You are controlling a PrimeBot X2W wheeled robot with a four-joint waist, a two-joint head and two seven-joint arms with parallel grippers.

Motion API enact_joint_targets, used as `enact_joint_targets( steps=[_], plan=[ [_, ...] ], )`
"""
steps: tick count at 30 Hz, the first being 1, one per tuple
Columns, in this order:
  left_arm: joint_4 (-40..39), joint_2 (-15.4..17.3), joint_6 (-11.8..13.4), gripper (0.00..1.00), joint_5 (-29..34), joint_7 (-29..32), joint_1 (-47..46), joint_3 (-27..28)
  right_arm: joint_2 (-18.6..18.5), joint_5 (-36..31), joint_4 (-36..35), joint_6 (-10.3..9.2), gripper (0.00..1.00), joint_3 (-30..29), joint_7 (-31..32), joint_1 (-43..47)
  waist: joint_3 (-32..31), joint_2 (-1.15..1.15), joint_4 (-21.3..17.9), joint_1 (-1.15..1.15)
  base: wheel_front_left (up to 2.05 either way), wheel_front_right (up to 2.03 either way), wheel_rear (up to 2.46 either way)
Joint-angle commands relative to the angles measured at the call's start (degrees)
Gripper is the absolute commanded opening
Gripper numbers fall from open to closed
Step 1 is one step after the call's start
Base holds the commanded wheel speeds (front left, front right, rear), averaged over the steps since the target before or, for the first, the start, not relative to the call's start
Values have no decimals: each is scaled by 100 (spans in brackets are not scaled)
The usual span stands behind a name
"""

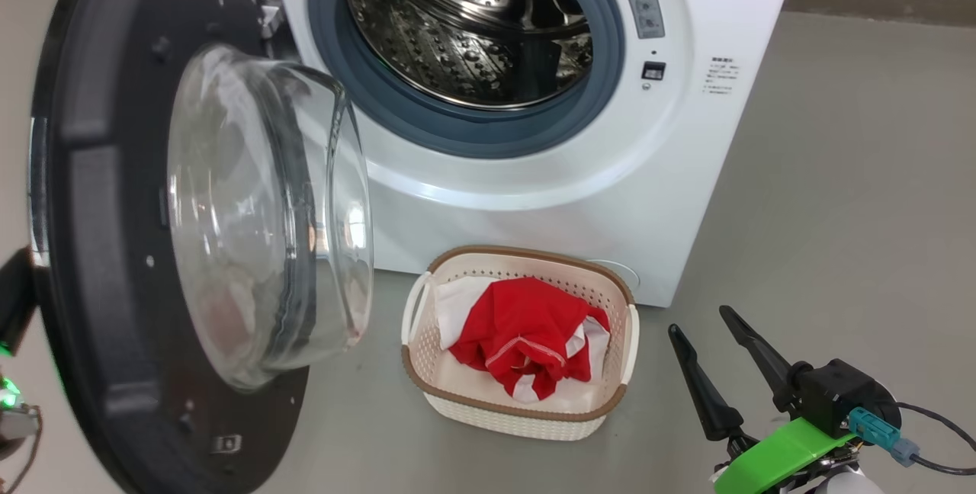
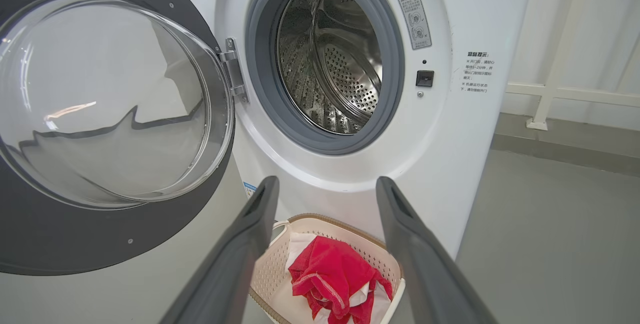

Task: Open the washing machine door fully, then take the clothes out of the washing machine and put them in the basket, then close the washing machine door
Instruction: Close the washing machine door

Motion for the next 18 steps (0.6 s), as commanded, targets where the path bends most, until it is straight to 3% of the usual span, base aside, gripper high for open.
enact_joint_targets(
  steps=[1,6,18],
  plan=[
    [-280,104,19,0,-130,57,75,-74,-30,13,-120,19,100,113,-37,-152,58,0,-73,0,0,0,0],
    [-719,99,172,0,-612,-174,374,-526,-21,33,-118,19,100,67,-37,-188,127,0,-218,0,0,0,0],
    [-1245,98,347,0,-1054,-628,833,-1102,3,40,-126,19,100,28,-37,-247,228,0,-537,0,0,0,0]
  ],
)
